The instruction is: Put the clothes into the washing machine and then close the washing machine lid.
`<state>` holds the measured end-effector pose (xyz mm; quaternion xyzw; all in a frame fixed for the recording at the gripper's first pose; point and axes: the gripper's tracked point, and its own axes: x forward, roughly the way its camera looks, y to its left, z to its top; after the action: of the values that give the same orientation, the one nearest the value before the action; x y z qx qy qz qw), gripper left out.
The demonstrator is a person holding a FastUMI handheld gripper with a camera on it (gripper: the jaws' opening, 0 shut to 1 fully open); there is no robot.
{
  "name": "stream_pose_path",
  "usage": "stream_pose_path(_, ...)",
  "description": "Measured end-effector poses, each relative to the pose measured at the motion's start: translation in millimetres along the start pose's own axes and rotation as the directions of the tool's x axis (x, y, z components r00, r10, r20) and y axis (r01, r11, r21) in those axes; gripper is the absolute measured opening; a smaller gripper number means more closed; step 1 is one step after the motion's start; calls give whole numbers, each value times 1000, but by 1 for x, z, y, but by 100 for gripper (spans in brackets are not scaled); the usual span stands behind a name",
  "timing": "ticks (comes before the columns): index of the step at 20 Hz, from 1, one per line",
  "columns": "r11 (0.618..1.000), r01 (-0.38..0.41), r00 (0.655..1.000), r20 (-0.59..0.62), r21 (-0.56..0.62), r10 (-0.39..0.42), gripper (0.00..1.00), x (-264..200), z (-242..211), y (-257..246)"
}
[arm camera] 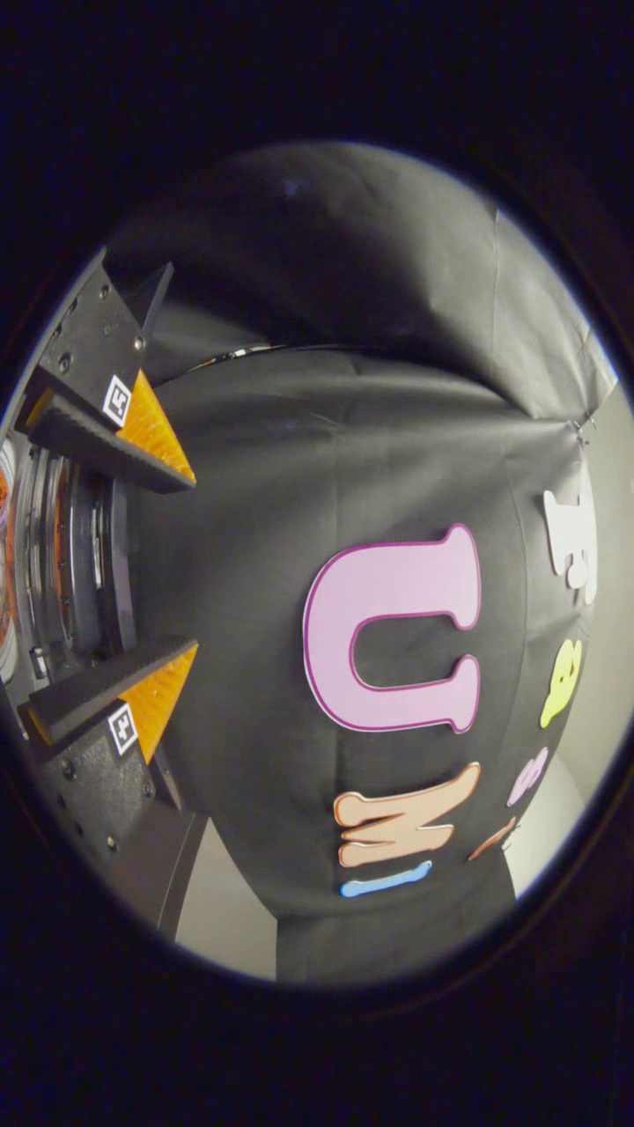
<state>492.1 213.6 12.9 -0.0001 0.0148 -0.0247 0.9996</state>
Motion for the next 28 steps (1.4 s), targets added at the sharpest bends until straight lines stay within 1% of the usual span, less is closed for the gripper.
stream_pose_path(11, 1000, -13, 998, -59, -12, 13, 98, -35, -7, -3)
stream_pose_path(18, 1000, -25, 997, -69, -12, 24, 98, -52, -11, -3)
stream_pose_path(28, 1000, -20, 998, -64, -15, 18, 98, -69, -15, -5)
